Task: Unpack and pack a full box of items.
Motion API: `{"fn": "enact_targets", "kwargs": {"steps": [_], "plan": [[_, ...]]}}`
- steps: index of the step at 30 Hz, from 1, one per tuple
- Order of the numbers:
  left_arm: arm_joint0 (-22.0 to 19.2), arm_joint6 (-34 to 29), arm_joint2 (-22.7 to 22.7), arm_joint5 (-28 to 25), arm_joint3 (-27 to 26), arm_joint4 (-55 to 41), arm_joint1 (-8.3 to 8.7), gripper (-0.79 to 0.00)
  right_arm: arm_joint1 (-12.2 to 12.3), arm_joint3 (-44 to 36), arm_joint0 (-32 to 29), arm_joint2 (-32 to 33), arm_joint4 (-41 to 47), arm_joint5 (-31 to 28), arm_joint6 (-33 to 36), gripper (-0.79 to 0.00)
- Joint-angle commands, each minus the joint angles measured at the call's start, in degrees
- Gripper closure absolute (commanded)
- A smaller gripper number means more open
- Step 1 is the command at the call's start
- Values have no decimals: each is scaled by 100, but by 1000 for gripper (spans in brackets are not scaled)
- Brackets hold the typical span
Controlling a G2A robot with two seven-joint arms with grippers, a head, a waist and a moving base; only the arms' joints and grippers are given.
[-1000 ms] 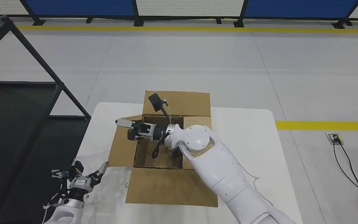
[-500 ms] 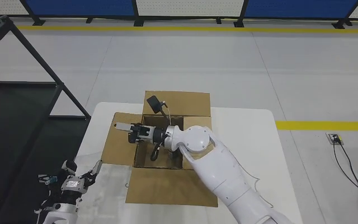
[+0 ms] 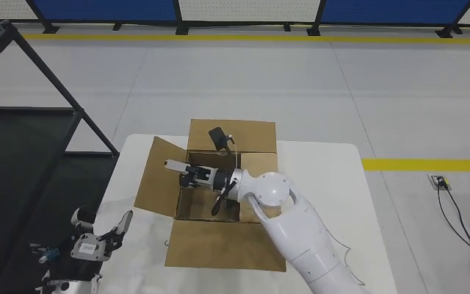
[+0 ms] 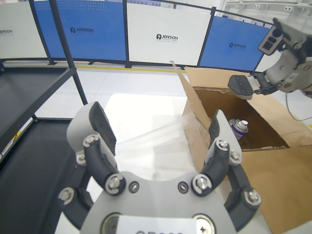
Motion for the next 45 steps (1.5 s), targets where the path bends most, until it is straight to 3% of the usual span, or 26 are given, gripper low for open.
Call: {"fn": "enact_targets", "kwargs": {"steps": [1,8,18,21,31,37,40,45], "plan": [[106,24,-11,-107,-190,-2,-3,-785,43,-191,-128,91,-80,-8,-65,-785],[165,-323,60,-489,-704,37,10,-785,223,-1242,-891,426,-446,11,-245,-785],[165,-323,60,-489,-704,37,10,-785,223,-1242,-891,426,-446,11,-245,-785],[109,-592,141,-507,-621,-71,11,-785,225,-1287,-945,414,-428,-4,-289,-785],[-775,-2000,659,-1072,-772,-294,71,-785,391,-2235,-1514,706,-738,-734,-400,-785],[-1844,-3397,984,-1037,-50,-1126,107,-785,523,-2920,-2216,1091,-825,-1120,-644,-785],[-2250,-3674,1047,-918,333,-1206,120,-785,586,-3228,-2521,1258,-801,-1220,-637,-785],[-2569,-3937,1128,-849,905,-1324,137,-785,668,-3593,-2857,1432,-754,-1321,-630,-785]]}}
